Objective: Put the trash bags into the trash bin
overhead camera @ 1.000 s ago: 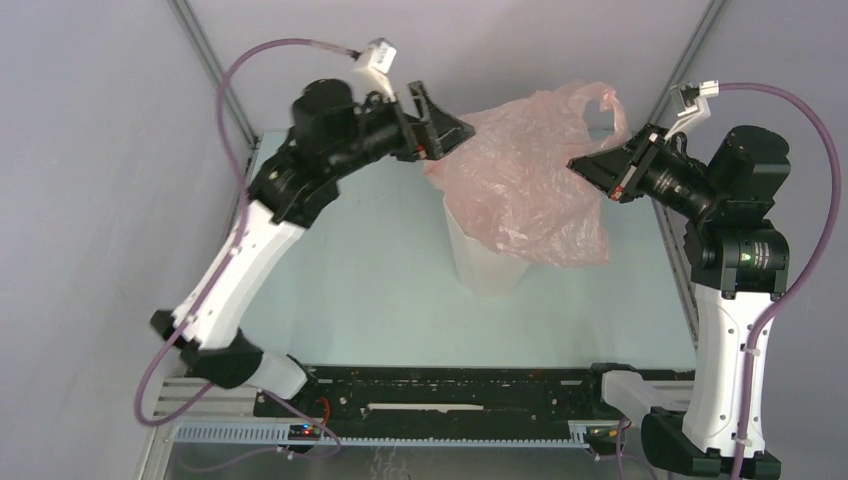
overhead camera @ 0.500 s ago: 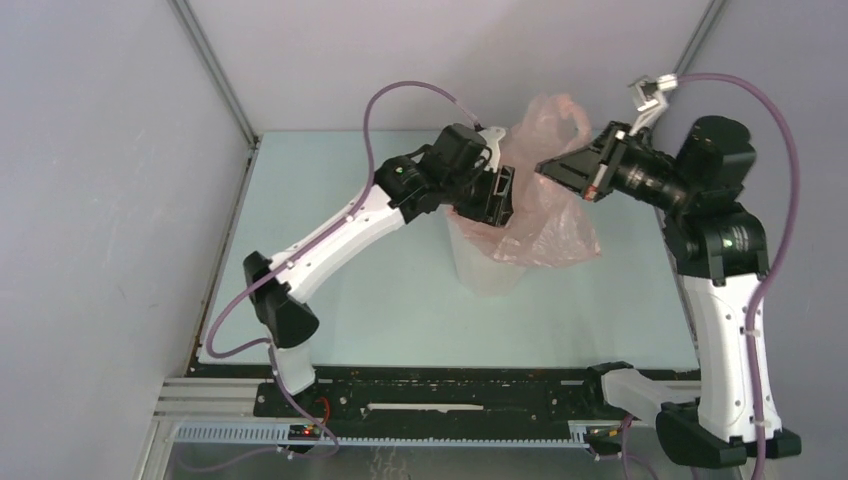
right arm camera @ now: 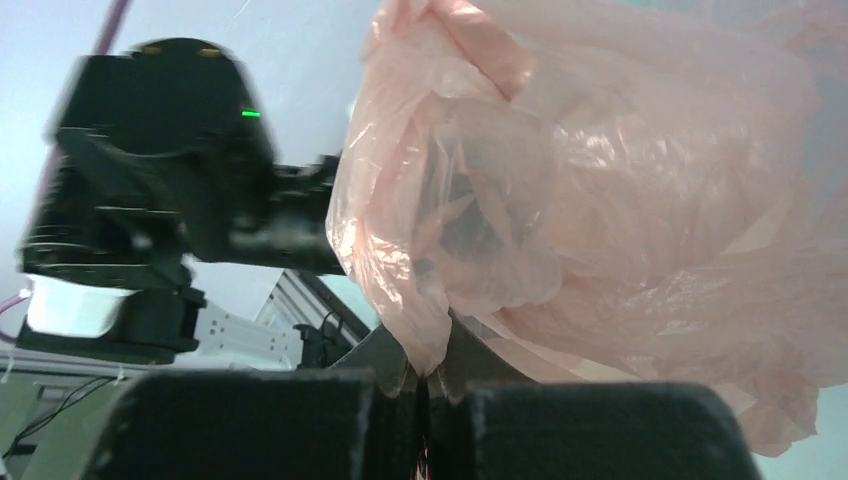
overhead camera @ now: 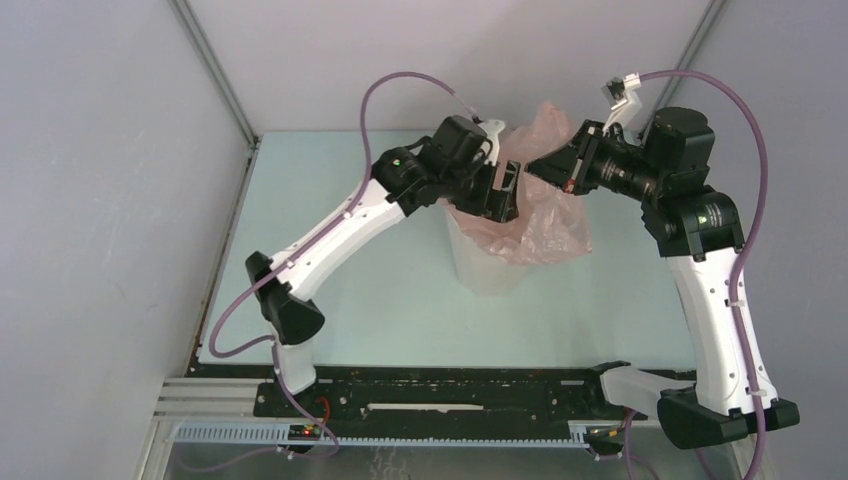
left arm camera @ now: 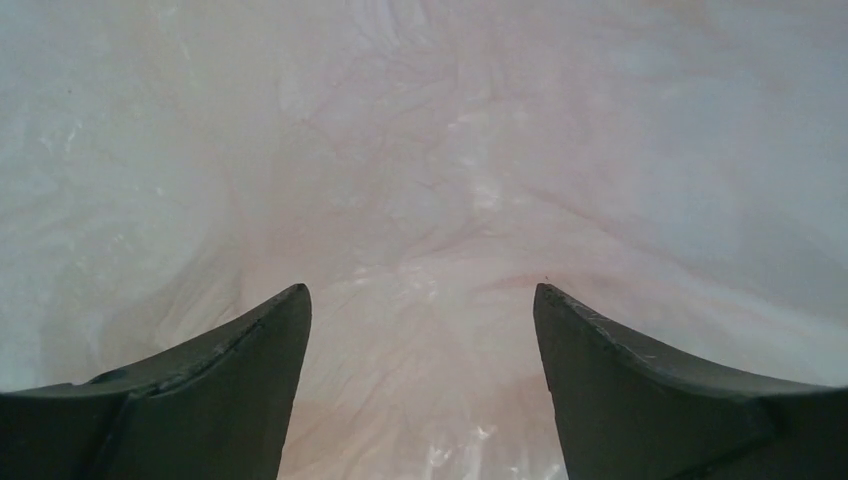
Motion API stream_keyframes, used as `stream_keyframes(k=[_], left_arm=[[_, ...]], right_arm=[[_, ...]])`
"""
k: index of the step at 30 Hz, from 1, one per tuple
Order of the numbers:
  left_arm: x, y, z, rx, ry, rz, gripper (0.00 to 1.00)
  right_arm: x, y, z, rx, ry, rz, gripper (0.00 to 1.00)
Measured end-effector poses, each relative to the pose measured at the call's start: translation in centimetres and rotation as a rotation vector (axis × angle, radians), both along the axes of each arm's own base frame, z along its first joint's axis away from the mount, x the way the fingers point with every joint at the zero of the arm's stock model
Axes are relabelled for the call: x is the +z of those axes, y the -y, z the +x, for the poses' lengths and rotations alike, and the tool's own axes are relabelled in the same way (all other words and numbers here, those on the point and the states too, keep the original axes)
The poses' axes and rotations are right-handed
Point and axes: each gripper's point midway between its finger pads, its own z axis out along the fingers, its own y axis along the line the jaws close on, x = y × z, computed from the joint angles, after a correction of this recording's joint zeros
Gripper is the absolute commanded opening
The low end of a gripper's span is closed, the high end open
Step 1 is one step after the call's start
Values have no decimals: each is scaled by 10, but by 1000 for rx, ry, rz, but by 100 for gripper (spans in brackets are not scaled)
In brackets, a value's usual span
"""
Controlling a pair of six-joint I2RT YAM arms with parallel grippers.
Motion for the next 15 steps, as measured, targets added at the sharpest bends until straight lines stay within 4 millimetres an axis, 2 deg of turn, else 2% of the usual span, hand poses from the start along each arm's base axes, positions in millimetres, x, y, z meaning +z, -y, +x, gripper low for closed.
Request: stream_keyframes(k=[5, 9, 13, 15], left_arm=[[49, -23, -7, 31, 67, -74, 92], [84, -48, -10, 78, 112, -130, 92], [108, -69, -14, 118, 142, -180, 88], [109, -76, -18, 125, 143, -190, 87]], right_arm=[[0, 6, 2, -29, 24, -24, 0], [-3, 5, 3, -35, 22, -51, 0], [-4, 5, 6, -43, 20, -68, 0], [-6, 6, 6, -48, 15, -72, 0]])
